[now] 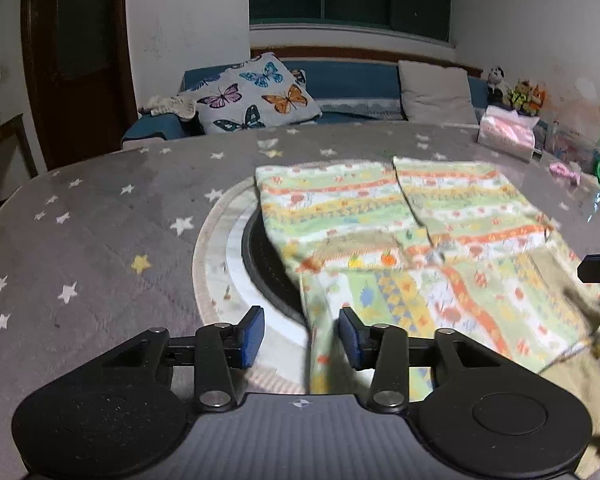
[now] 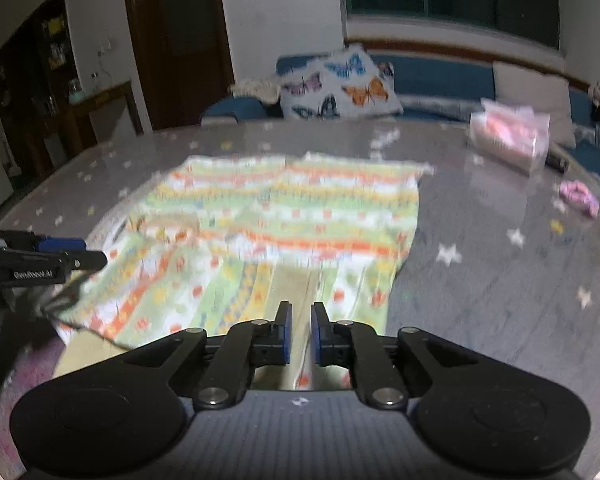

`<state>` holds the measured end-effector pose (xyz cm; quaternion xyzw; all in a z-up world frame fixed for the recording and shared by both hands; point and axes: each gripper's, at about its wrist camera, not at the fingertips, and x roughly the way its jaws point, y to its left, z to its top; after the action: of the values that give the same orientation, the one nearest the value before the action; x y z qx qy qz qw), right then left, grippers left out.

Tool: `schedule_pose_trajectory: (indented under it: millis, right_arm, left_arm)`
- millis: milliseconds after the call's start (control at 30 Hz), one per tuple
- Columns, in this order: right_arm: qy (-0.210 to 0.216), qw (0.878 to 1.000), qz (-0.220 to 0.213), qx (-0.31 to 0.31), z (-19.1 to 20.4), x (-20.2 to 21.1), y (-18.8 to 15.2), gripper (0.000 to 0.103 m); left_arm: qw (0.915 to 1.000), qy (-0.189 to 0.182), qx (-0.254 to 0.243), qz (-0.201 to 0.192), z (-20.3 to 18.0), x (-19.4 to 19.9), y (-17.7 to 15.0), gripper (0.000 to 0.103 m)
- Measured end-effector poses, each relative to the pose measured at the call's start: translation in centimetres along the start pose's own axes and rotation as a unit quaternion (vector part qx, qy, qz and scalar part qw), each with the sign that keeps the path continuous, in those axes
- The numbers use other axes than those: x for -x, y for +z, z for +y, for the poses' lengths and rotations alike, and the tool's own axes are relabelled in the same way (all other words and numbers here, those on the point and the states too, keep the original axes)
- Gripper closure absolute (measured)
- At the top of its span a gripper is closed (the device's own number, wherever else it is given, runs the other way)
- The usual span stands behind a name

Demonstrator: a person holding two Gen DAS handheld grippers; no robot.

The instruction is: Fold clothes

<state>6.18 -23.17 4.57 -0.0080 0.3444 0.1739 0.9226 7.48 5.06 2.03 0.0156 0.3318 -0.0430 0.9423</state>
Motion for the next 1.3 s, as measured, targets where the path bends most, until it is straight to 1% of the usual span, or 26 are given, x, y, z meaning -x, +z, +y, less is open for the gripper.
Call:
schedule_pose_trajectory:
  millis: [67, 200, 300, 367, 400, 467, 533, 567, 600, 667, 767, 900, 967, 1133, 1233, 1300]
  right_arm:
    - [0.005, 1.000, -0.004, 0.003, 0.0, -0.2, 0.5, 0.093]
    - [0.017, 1.000, 0.001, 0.012, 0.2, -1.9, 0.9, 0.093]
    - [0.018, 1.000, 0.009, 0.016, 0.2, -3.5, 1.0, 0.093]
    - [0.018, 1.000, 0.016, 0.015, 0.0, -4.3, 0.9, 0.093]
    - [0.020, 1.000, 0.018, 0.013, -0.2, -4.4, 0.8, 0.093]
    - [0.019, 0.999, 0.018, 0.018, 0.0, -4.2, 0.8, 0.092]
    - [0.020, 0.999, 0.013, 0.027, 0.4, -3.4, 0.8, 0.085]
    - [0.023, 0.999, 0.010, 0.030, 0.6, -3.1, 0.8, 0.078]
    - [0.027, 0.999, 0.008, 0.032, 0.8, -2.9, 0.8, 0.075]
    - [0.036, 0.999, 0.006, 0.038, 1.4, -2.7, 0.8, 0.075]
    - [0.055, 0.997, 0.007, 0.052, 2.7, -2.8, 0.6, 0.075]
    - [0.058, 0.996, 0.024, 0.064, 3.4, -3.4, -0.2, 0.074]
    - [0.057, 0.996, 0.025, 0.069, 3.4, -3.0, -0.6, 0.074]
    - [0.052, 0.995, 0.027, 0.075, 2.9, -1.4, -1.4, 0.074]
    - [0.047, 0.995, 0.031, 0.084, 2.5, -0.6, -2.4, 0.074]
    - [0.048, 0.994, 0.031, 0.088, 2.3, 0.1, -2.7, 0.074]
  left_arm:
    - [0.9999, -0.008, -0.001, -0.007, -0.4, 0.0, 0.6, 0.062]
    - [0.9993, -0.030, -0.021, -0.008, -2.1, -0.8, 1.5, 0.063]
    - [0.9988, -0.033, -0.037, 0.001, -3.0, -2.3, 1.7, 0.064]
    - [0.9987, -0.032, -0.039, 0.013, -2.9, -3.2, 1.5, 0.064]
    - [0.9986, -0.033, -0.040, 0.010, -2.8, -3.3, 1.5, 0.064]
    - [0.9986, -0.032, -0.042, 0.008, -2.8, -2.9, 1.6, 0.064]
    - [0.9985, -0.035, -0.043, 0.004, -2.9, -2.3, 1.7, 0.066]
    - [0.9984, -0.036, -0.043, 0.001, -3.0, -2.0, 1.7, 0.065]
    - [0.9981, -0.042, -0.045, -0.002, -3.3, -1.7, 1.8, 0.065]
    - [0.9970, -0.055, -0.053, -0.010, -4.2, -1.2, 1.9, 0.065]
    - [0.9940, -0.076, -0.077, -0.016, -6.1, -0.8, 1.6, 0.064]
    - [0.9895, -0.077, -0.122, -0.006, -8.0, -1.3, 0.4, 0.064]
    - [0.9884, -0.072, -0.133, -0.006, -8.1, -1.1, -0.1, 0.064]
    - [0.9880, -0.070, -0.136, -0.019, -6.8, 1.1, -0.5, 0.061]
    - [0.9861, -0.063, -0.152, -0.022, -6.1, 2.8, -1.3, 0.061]
    - [0.9836, -0.059, -0.169, -0.023, -5.7, 4.0, -2.0, 0.059]
